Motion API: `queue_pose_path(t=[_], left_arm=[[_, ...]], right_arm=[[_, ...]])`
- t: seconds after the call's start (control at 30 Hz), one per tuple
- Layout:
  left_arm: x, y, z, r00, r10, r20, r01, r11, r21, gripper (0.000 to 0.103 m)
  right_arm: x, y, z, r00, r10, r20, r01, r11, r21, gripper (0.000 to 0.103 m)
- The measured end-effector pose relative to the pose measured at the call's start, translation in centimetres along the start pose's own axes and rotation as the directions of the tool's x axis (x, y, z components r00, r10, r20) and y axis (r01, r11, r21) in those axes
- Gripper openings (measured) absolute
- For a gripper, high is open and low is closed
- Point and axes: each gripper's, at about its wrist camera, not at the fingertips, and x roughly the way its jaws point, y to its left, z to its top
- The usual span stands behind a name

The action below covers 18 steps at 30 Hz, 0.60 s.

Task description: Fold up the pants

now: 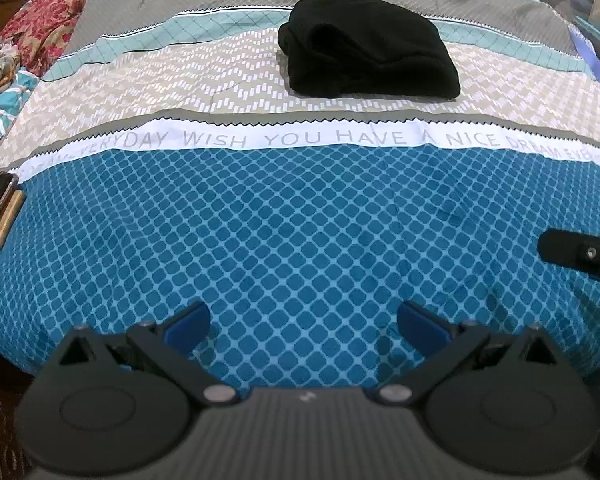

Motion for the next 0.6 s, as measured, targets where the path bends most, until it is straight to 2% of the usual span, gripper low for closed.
queue_pose_path(t=[0.37, 0.47, 0.6], left_arm=[[-0.14, 0.29, -0.15, 1.0, 0.017, 0.012, -0.017, 1.0, -0.001, 0.103], [-0.42, 0.24, -0.18, 0.999, 0.039, 0.034, -0.039, 0.999, 0.002, 0.103], [-0.76, 0.69, -0.08, 0.998, 0.027, 0.058, -0.026, 0.999, -0.019, 0.103]], right_arm=[[-0.09, -0.06, 0.01, 1.0, 0.0, -0.003, 0.0, 1.0, 0.0, 0.103], [-0.08, 0.0, 0.01, 1.0, 0.004, -0.008, -0.004, 1.0, -0.003, 0.103], [-0.02, -0.12, 0.03, 1.0, 0.007, -0.013, -0.007, 1.0, -0.003, 0.103]])
